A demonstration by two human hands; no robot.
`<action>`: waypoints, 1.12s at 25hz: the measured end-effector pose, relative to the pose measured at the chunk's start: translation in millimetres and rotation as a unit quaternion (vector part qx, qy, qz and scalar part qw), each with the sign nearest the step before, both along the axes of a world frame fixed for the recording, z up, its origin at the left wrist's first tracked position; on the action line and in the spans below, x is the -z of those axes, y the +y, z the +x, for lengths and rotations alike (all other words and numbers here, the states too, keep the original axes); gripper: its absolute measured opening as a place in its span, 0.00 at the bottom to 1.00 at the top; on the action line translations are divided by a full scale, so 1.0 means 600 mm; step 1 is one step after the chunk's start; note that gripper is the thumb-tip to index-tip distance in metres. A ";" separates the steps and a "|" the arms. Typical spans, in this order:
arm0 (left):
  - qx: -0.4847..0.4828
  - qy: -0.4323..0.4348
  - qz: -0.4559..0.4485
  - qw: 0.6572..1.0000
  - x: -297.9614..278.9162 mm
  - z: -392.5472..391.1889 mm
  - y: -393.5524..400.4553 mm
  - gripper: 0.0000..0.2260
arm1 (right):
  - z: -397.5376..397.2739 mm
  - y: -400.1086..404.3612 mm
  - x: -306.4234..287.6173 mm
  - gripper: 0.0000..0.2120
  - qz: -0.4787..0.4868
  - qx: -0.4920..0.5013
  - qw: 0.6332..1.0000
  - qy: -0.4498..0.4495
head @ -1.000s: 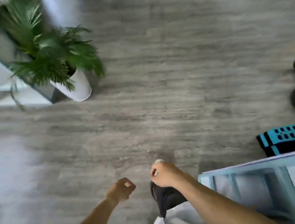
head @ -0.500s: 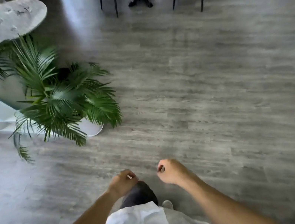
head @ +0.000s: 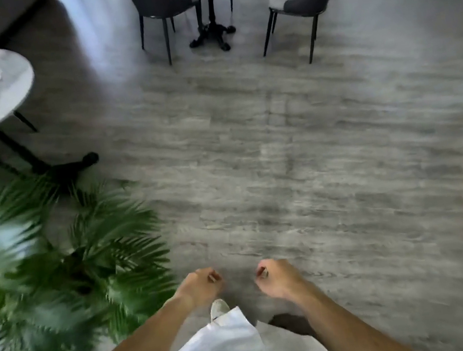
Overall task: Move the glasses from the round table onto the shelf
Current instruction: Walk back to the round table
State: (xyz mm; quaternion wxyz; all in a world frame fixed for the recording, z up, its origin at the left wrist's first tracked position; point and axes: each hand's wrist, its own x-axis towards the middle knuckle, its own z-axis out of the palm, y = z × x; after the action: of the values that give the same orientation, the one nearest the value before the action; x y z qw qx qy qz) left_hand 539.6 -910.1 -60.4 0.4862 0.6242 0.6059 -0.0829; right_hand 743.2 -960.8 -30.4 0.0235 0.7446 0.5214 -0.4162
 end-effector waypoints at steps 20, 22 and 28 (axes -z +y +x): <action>-0.374 0.006 0.044 0.926 -0.024 0.019 0.951 0.09 | -0.015 1.214 -0.044 0.07 0.000 -0.356 0.934 0.016; -0.408 0.004 0.047 0.912 -0.017 -0.027 1.021 0.08 | -0.076 1.300 -0.037 0.05 0.003 -0.390 0.921 0.013; -0.486 0.000 0.063 0.872 -0.016 -0.217 1.236 0.09 | -0.308 1.567 -0.054 0.09 0.022 -0.445 0.895 0.018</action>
State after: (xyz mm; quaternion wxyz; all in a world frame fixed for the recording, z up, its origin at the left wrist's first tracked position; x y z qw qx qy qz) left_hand 409.4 -168.5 -50.6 0.4252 0.2802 0.8366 0.2023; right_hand 558.2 -20.6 1.8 0.1808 0.4277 0.8075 -0.3639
